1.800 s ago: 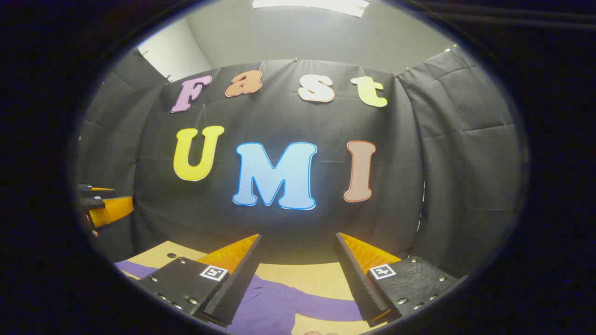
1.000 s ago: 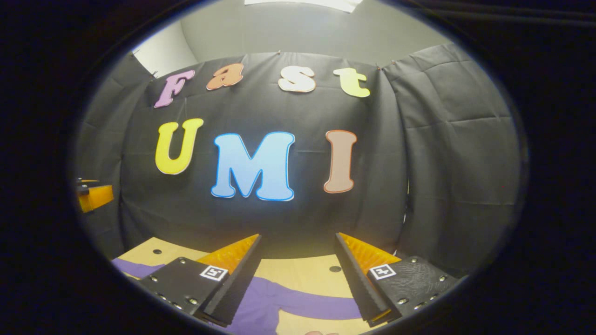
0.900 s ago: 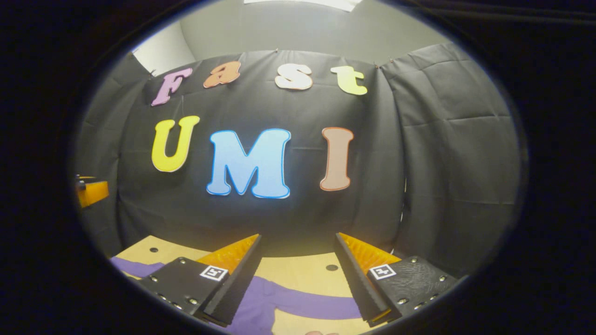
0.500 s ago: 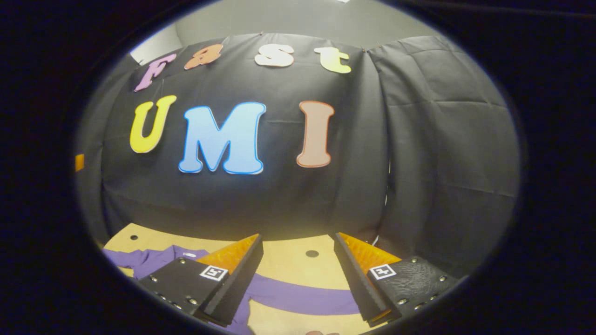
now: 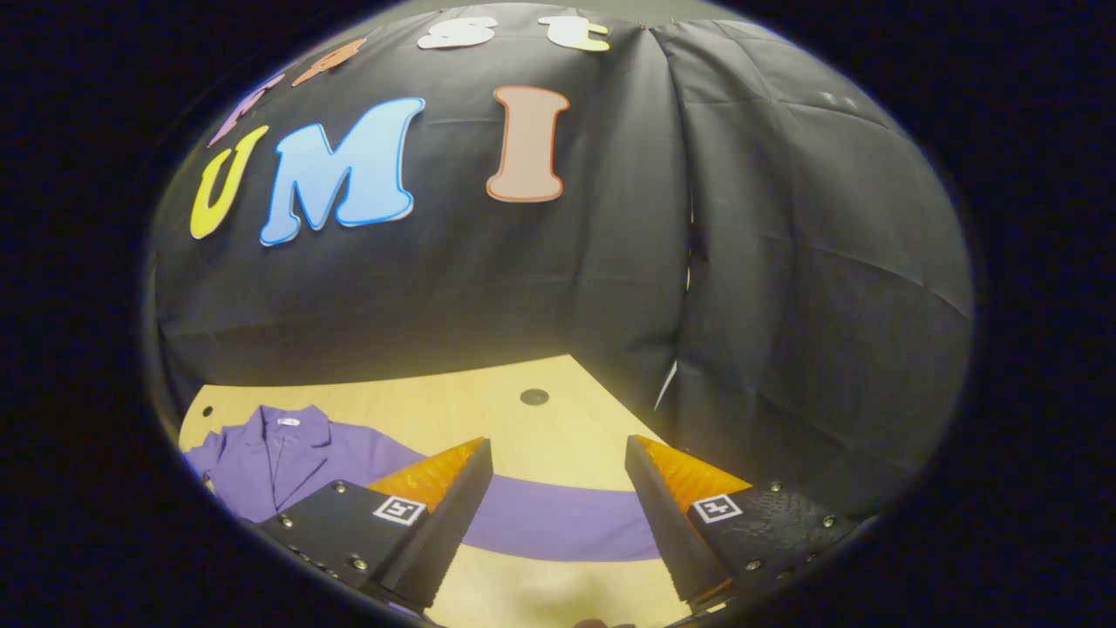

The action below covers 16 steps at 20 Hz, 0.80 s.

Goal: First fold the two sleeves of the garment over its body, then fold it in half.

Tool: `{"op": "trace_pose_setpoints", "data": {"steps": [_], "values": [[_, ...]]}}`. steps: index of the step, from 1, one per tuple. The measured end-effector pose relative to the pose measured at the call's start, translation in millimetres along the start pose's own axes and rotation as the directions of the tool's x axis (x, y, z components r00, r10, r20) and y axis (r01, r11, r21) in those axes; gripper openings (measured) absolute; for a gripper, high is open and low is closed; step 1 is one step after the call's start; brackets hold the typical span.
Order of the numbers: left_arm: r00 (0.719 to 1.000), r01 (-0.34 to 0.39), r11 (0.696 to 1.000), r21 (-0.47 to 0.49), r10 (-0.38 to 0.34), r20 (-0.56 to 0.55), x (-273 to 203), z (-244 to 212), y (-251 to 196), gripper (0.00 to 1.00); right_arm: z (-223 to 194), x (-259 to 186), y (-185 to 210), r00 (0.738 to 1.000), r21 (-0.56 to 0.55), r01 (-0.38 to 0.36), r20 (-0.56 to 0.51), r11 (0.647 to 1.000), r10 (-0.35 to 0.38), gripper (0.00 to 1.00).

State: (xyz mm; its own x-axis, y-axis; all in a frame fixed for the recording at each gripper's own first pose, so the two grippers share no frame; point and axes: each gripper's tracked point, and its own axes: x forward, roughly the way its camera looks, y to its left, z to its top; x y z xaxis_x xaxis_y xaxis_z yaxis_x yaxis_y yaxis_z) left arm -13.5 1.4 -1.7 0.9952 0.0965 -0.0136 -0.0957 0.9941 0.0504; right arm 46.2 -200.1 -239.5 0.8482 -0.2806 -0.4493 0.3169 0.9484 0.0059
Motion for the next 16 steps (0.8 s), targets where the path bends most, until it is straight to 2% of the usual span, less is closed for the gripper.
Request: {"op": "trace_pose_setpoints", "data": {"steps": [8,16], "values": [[0.996,-0.085,0.996,0.008,0.085,-0.029,-13,-8,15,0.93,-64,44,-36,0.986,-0.015,0.047,-0.16,0.999,-0.049,0.95],[0.985,-0.162,0.987,0.012,0.162,-0.062,-26,-20,23,0.94,-126,68,-54,0.948,-0.033,0.048,-0.315,0.998,-0.056,0.96]]}}
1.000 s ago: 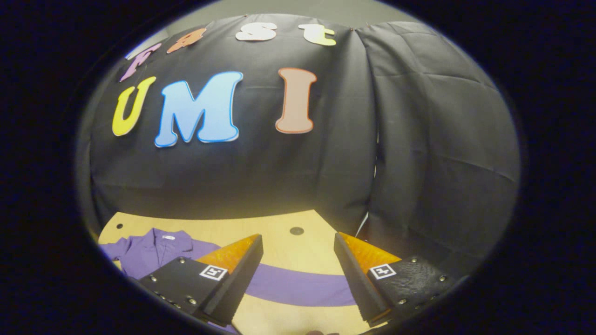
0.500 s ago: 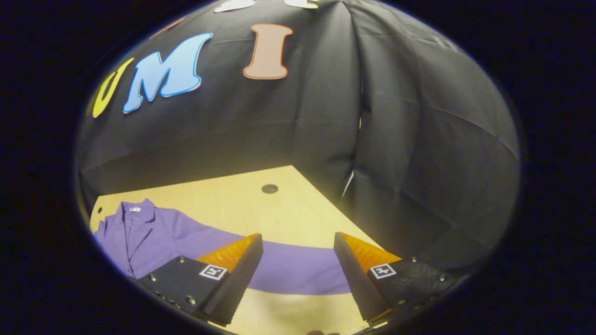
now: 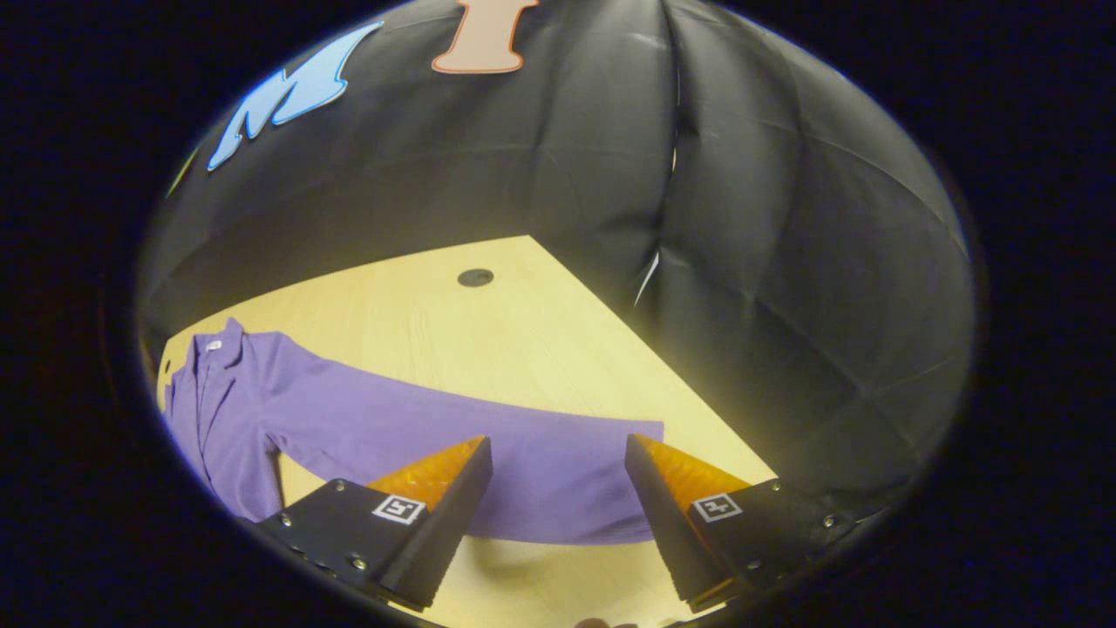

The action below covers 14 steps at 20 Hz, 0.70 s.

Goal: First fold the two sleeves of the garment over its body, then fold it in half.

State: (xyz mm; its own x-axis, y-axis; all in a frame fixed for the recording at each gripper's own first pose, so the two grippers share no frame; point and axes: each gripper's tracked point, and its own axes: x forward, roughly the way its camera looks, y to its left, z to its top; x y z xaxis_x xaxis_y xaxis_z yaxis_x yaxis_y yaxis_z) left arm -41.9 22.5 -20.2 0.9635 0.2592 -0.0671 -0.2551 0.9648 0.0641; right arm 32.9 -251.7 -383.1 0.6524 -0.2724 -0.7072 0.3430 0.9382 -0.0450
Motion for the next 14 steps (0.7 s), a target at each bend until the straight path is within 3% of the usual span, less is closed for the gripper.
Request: {"op": "trace_pose_setpoints", "data": {"steps": [8,14], "values": [[0.999,-0.033,0.999,0.006,0.033,-0.011,-1,-5,0,0.94,-34,21,-11,0.994,0.023,0.009,-0.105,1.0,-0.006,0.95],[0.999,-0.034,0.999,0.003,0.034,-0.015,1,-5,-5,0.94,-38,24,-10,0.993,0.038,0.002,-0.118,0.999,0.003,0.95]]}}
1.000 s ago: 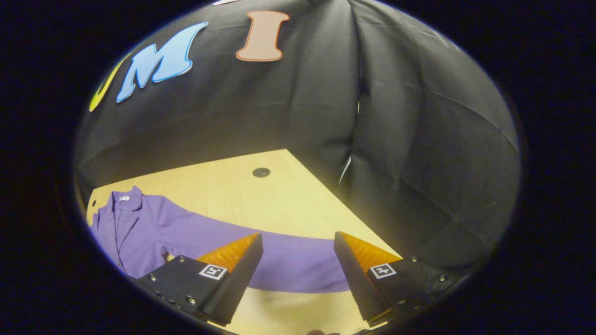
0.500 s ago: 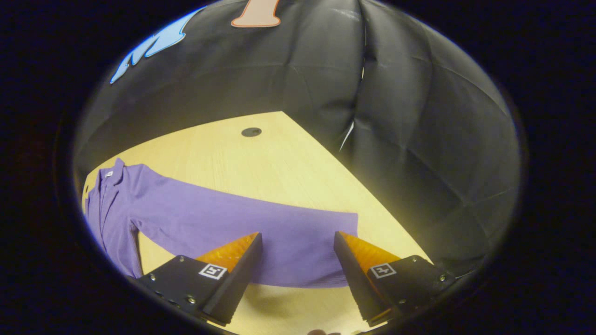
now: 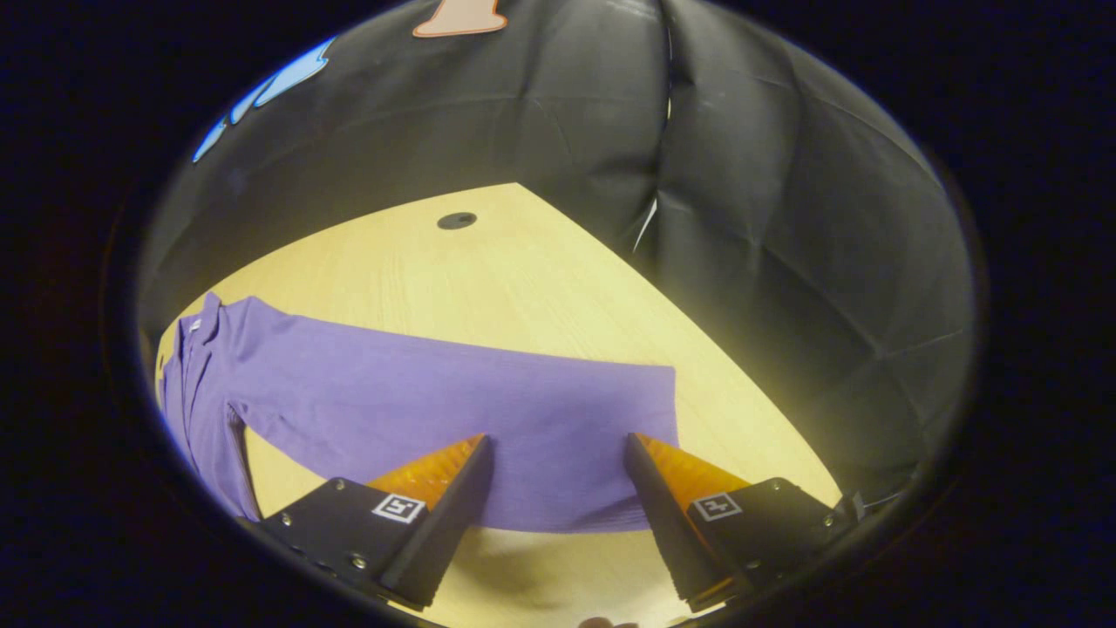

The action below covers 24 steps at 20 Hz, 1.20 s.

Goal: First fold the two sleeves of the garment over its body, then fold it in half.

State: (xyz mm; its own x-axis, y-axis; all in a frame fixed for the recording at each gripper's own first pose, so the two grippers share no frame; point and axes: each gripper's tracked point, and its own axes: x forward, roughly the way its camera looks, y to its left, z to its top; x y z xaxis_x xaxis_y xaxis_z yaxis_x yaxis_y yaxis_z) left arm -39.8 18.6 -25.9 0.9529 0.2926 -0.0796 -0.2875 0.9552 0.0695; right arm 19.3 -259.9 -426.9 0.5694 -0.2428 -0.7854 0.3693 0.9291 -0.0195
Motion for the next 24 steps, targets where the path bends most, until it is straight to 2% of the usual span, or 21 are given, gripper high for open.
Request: {"op": "trace_pose_setpoints", "data": {"steps": [5,8,10,11,14,15,16,17,20,21,22,24], "values": [[1.0,0.013,1.0,-0.013,-0.013,-0.005,3,-2,-6,0.94,-5,-2,3,0.999,0.06,0.0,0.052,0.998,-0.003,0.95],[1.0,0.016,1.0,-0.009,-0.016,-0.007,4,-3,-6,0.94,-5,0,2,0.996,0.037,0.02,0.086,0.999,-0.023,0.94],[1.0,0.016,1.0,-0.005,-0.016,-0.007,4,-3,-4,0.94,-6,-1,8,0.996,0.039,0.004,0.084,0.999,-0.007,0.95],[1.0,0.015,1.0,-0.004,-0.016,-0.006,5,-2,-3,0.94,-4,0,8,0.995,0.039,0.005,0.096,0.999,-0.009,0.92],[1.0,0.018,1.0,-0.004,-0.018,-0.006,6,-2,-4,0.94,-2,1,14,0.995,0.045,-0.038,0.095,0.998,0.033,0.75],[1.0,0.019,1.0,-0.003,-0.019,-0.006,6,-1,-3,0.94,-6,0,21,0.995,0.047,-0.049,0.084,0.998,0.044,0.75],[1.0,0.019,1.0,-0.003,-0.019,-0.005,6,-1,-2,0.94,-3,0,25,0.995,0.046,-0.06,0.08,0.997,0.056,0.55],[1.0,0.018,1.0,-0.004,-0.018,-0.004,7,-1,-3,0.94,-4,0,31,0.995,0.054,-0.079,0.067,0.995,0.075,0.53],[1.0,0.021,1.0,-0.006,-0.021,-0.006,7,-1,-2,0.94,-2,-2,35,0.997,0.089,-0.075,0.024,0.993,0.073,0.09],[1.0,0.022,1.0,-0.006,-0.022,-0.007,7,-1,-1,0.94,-3,1,36,0.998,0.1,-0.064,0.0,0.993,0.064,0.09],[1.0,0.022,1.0,-0.007,-0.022,-0.008,7,-1,0,0.94,-2,-4,36,0.998,0.103,-0.051,-0.025,0.993,0.054,0.04],[1.0,0.021,1.0,-0.01,-0.021,-0.009,7,-2,4,0.94,2,-1,39,0.998,0.085,-0.035,-0.054,0.996,0.04,0.0]]}}
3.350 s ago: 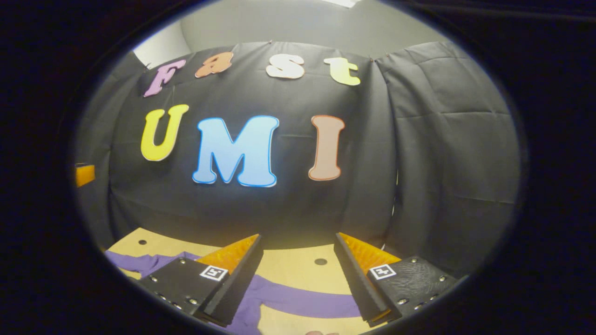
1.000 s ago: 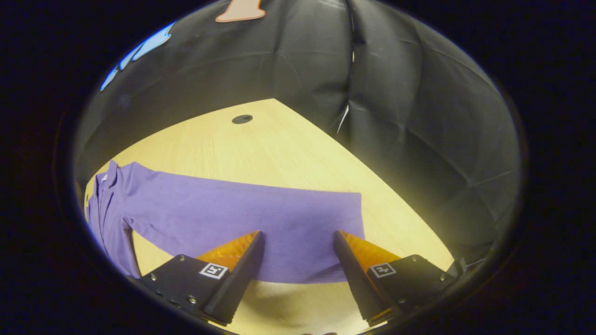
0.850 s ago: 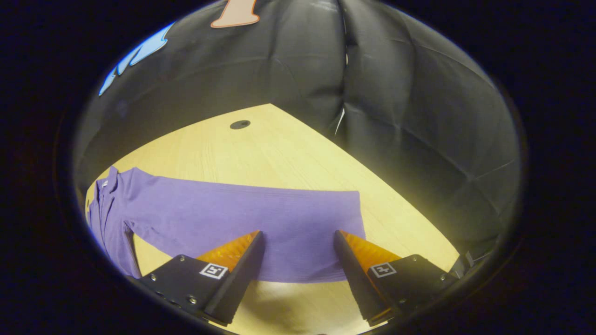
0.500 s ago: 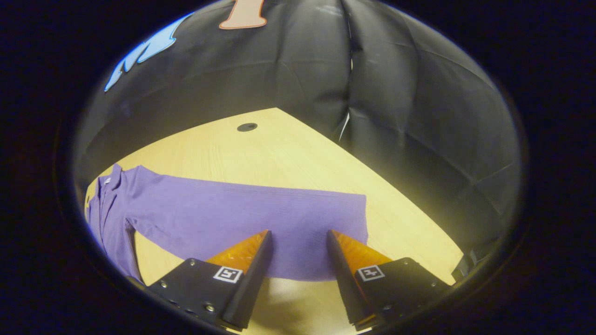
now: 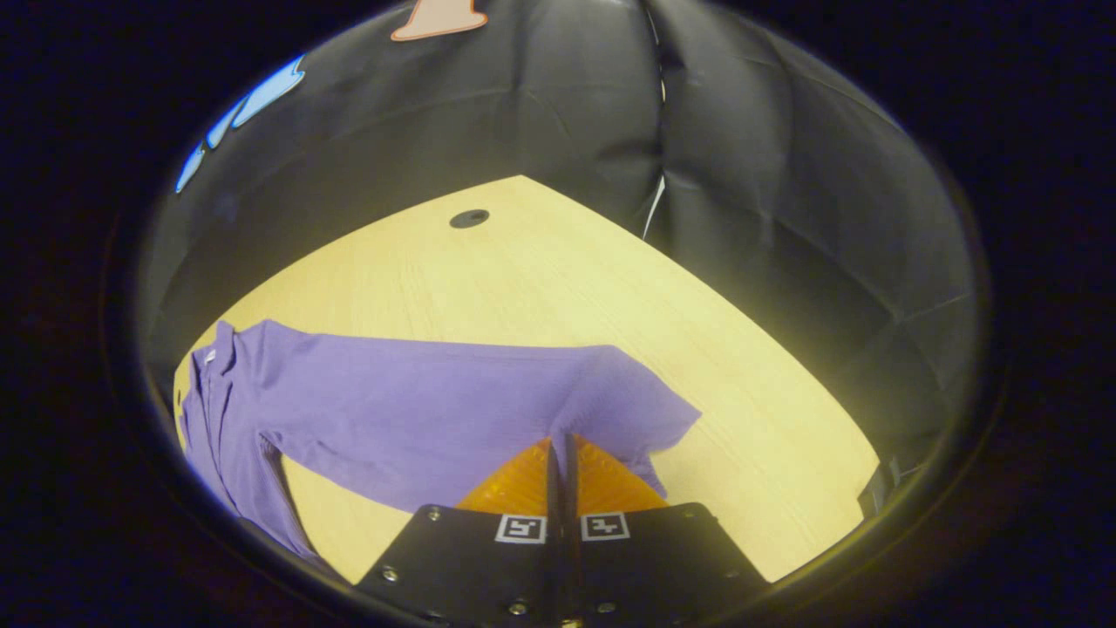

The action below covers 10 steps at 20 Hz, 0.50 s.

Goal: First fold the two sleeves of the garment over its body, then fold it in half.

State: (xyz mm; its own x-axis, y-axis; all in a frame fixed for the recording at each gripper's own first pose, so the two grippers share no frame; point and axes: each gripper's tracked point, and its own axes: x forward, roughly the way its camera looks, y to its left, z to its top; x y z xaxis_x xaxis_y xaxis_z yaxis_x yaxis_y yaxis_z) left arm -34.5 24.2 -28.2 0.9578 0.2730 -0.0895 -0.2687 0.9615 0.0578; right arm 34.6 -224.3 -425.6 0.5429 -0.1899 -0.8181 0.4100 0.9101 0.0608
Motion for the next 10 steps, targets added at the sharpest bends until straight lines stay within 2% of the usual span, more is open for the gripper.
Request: {"op": "trace_pose_setpoints", "data": {"steps": [2,5,10], "values": [[1.0,-0.006,1.0,-0.005,0.006,0.0,0,-1,6,0.94,13,-5,14,1.0,-0.014,-0.019,0.019,1.0,0.02,0.0],[1.0,-0.015,1.0,-0.018,0.015,-0.006,0,-7,17,0.94,44,-24,57,0.992,-0.018,-0.097,0.085,0.995,0.098,0.0],[0.999,-0.035,0.999,-0.029,0.035,-0.011,-1,-10,44,0.94,87,-67,153,0.952,-0.112,-0.234,0.178,0.966,0.251,0.0]]}}
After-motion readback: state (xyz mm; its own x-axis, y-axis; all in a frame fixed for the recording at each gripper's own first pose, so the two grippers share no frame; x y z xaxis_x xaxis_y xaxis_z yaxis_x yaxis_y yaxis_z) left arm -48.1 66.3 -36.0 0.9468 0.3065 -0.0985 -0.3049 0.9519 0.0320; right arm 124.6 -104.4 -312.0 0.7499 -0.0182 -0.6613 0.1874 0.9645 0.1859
